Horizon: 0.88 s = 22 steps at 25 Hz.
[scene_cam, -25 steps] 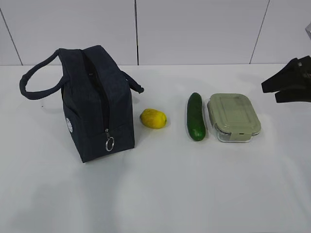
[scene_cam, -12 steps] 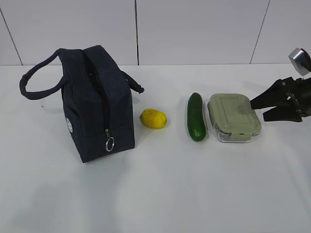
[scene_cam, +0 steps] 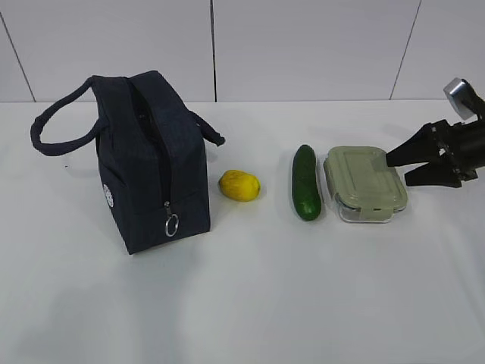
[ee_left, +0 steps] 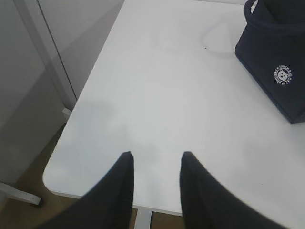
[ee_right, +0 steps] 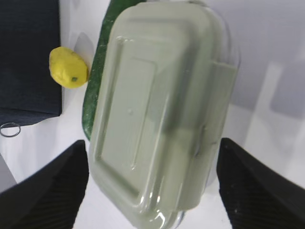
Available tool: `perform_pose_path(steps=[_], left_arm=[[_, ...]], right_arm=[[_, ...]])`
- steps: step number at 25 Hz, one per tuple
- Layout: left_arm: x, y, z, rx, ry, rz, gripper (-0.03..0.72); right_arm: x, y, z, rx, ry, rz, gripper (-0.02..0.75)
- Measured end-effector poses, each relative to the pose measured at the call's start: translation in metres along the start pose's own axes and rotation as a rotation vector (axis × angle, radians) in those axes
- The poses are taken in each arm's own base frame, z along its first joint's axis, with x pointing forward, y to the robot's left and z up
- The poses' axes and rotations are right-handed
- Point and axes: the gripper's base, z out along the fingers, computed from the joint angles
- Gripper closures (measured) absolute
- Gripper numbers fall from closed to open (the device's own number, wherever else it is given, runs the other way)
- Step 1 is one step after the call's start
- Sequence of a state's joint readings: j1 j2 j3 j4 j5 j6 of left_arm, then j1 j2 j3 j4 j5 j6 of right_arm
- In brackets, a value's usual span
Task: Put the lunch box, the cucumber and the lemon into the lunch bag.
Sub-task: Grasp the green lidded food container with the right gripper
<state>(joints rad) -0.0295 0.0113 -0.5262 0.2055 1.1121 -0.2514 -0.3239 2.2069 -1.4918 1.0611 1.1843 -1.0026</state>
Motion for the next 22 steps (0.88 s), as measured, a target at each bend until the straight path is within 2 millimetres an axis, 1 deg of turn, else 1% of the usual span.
perform_pose_path(steps=[12, 15, 22], left_arm=[[0.0, 0.0, 0.0, 0.0, 0.0, 0.0, 0.454], [0.0, 0.0, 0.0, 0.0, 0.0, 0.0, 0.453], [0.0, 0.0, 0.0, 0.0, 0.0, 0.0, 0.454]], right_arm=[[-0.002, -0.019, 0.012, -0.006, 0.01, 0.052, 0.113], [-0.005, -0.018, 0.011, -0.003, 0.003, 0.043, 0.114], [-0.006, -0.016, 0.012, -0.004, 0.007, 0.038, 0.114]])
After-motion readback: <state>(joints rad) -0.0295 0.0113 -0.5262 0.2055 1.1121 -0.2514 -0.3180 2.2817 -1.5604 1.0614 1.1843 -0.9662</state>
